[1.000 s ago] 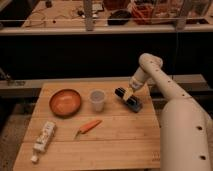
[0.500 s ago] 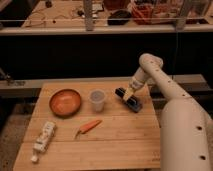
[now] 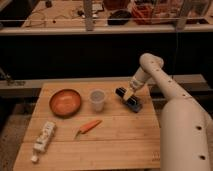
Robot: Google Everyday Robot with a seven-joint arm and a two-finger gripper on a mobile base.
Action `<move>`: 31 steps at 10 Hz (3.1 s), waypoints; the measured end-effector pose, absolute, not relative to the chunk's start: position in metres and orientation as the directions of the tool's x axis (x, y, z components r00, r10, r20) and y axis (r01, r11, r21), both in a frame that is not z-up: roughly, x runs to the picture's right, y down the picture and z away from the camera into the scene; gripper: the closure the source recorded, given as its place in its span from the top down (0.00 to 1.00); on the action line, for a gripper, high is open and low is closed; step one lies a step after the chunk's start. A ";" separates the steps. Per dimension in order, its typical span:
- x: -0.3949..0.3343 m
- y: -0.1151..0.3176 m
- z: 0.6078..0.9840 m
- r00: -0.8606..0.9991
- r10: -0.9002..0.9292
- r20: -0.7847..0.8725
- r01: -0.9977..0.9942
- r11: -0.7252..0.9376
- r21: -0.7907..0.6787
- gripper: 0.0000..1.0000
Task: Place the eraser on the white sponge
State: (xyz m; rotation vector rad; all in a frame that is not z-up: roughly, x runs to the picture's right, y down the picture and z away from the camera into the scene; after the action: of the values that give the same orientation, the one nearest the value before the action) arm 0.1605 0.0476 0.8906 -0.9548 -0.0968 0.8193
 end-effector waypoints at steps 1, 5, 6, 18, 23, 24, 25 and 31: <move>0.161 0.048 0.891 0.700 0.660 -0.272 -0.581 0.305 -0.755 0.24; 0.162 0.048 0.892 0.694 0.664 -0.278 -0.587 0.298 -0.753 0.16; 0.162 0.048 0.892 0.692 0.666 -0.279 -0.588 0.297 -0.752 0.12; 0.165 0.047 0.894 0.673 0.678 -0.297 -0.607 0.277 -0.745 0.40; 0.167 0.046 0.895 0.662 0.683 -0.308 -0.618 0.265 -0.740 0.33; 0.167 0.045 0.895 0.660 0.685 -0.309 -0.620 0.264 -0.739 0.33; 0.168 0.045 0.895 0.657 0.686 -0.311 -0.622 0.261 -0.738 0.29; 0.170 0.044 0.896 0.645 0.693 -0.322 -0.633 0.249 -0.733 0.33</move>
State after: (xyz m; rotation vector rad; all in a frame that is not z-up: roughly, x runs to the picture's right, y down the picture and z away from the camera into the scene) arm 0.1697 0.0444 0.8960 -0.9609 -0.0725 0.9043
